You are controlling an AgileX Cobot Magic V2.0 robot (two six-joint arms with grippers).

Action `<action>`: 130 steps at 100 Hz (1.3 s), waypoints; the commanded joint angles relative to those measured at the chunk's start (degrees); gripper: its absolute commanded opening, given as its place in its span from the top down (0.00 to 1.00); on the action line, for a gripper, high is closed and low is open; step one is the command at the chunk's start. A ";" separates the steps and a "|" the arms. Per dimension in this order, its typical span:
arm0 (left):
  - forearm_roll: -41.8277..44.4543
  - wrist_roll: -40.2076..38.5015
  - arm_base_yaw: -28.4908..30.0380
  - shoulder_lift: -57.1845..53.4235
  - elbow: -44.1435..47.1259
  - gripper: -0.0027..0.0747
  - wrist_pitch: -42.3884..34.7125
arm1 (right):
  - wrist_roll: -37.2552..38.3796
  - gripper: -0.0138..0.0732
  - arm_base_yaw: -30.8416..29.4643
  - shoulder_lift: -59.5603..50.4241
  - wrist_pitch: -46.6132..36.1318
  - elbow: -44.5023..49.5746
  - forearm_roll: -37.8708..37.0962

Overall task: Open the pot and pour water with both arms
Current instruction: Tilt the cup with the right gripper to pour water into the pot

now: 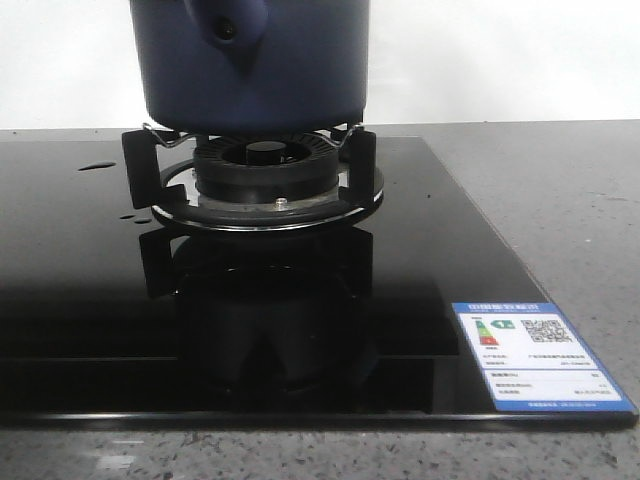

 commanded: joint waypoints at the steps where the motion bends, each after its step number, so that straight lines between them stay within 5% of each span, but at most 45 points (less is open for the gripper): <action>1: -4.86 -0.58 0.02 -1.43 -1.87 0.58 -1.09 | 0.02 0.67 -0.01 -2.51 -1.94 -2.10 -1.48; 14: -4.86 -0.58 0.02 -1.43 -1.87 0.58 -1.09 | 0.02 0.67 -0.01 -2.51 -1.82 -2.10 -6.31; 61: -4.86 -0.58 0.02 -1.43 -1.87 0.58 -1.09 | 0.02 0.67 -0.01 -2.51 -3.00 -2.10 -42.50; 100: -4.86 -0.58 0.02 -1.43 -1.87 0.58 -1.09 | 0.02 0.67 -0.01 -2.51 -1.64 -2.10 -42.49; 130: -4.86 -0.58 0.02 -1.43 -1.87 0.58 -1.09 | 19.45 0.67 1.40 -2.51 11.53 -2.10 -21.82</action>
